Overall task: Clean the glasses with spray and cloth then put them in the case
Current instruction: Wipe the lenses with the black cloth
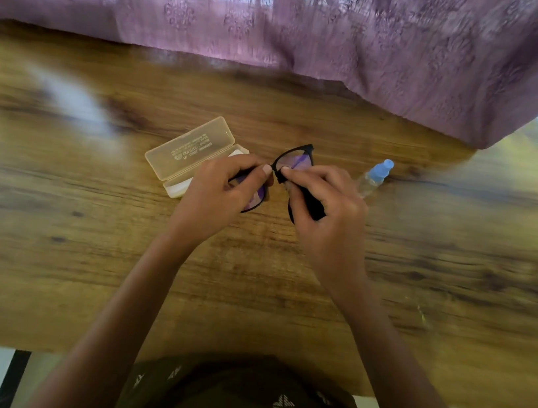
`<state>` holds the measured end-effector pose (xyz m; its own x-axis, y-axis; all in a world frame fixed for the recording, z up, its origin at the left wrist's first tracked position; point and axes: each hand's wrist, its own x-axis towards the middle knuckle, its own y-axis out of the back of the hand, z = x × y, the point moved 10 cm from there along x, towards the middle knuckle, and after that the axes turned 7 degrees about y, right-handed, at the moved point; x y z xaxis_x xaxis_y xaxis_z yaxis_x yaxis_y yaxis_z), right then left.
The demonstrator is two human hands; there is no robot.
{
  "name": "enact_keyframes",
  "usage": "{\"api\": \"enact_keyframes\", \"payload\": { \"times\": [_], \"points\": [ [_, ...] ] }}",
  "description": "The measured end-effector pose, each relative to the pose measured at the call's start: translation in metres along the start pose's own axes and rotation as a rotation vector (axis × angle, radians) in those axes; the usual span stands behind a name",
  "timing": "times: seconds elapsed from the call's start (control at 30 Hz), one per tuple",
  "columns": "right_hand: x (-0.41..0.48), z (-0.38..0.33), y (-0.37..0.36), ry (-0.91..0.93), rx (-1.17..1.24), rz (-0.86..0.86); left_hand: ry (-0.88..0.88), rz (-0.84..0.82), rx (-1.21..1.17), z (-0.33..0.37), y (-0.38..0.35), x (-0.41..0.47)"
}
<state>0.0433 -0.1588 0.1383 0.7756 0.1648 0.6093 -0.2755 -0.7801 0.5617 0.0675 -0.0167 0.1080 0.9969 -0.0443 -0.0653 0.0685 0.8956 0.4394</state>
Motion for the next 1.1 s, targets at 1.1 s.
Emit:
{"api": "enact_keyframes", "payload": {
  "times": [1.1],
  "points": [
    [0.015, 0.018, 0.009, -0.091, -0.048, 0.069, -0.003, -0.001, 0.008, -0.002, -0.001, -0.004]
  ]
}}
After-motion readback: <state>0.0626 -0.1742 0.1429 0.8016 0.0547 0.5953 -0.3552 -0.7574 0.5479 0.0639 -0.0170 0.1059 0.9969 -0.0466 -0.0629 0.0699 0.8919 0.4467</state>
